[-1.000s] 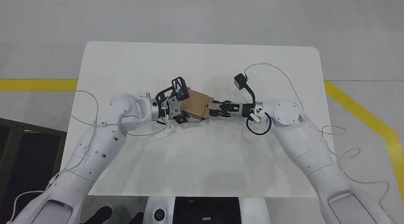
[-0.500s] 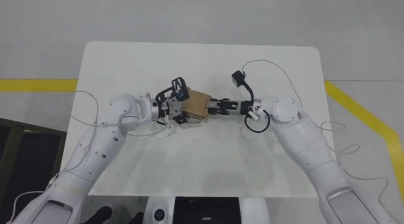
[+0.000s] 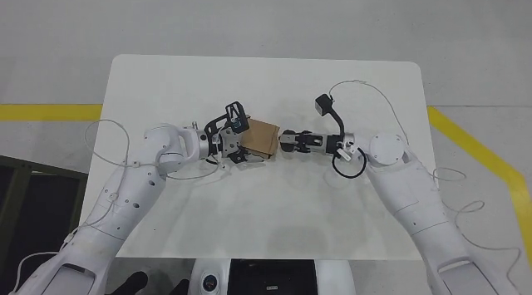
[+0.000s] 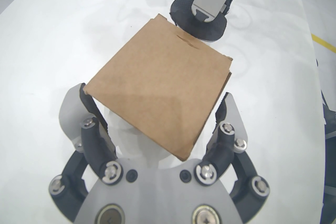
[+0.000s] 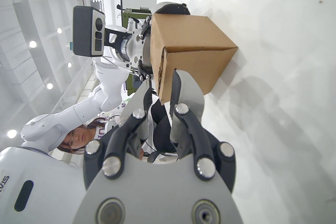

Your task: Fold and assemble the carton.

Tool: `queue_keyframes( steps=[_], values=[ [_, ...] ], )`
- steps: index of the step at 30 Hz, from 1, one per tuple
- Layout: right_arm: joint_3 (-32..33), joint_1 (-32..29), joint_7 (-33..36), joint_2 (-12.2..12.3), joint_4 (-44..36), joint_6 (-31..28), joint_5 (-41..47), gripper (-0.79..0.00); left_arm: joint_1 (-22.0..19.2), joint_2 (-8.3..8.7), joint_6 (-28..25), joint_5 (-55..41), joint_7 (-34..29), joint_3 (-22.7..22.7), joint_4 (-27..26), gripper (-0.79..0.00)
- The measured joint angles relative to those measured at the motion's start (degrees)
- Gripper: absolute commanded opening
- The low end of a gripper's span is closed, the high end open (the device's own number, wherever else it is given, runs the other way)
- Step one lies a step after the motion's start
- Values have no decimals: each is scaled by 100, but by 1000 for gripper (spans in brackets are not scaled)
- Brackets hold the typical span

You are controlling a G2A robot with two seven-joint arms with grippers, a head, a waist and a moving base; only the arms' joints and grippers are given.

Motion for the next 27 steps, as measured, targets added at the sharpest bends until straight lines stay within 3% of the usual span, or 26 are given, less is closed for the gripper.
queue_keyframes(
  steps=[27],
  values=[
    [-617, 306, 54, -185, 287, 10, 124, -785, 9, 0, -20, 15, -11, 21, -12, 0]
  ],
)
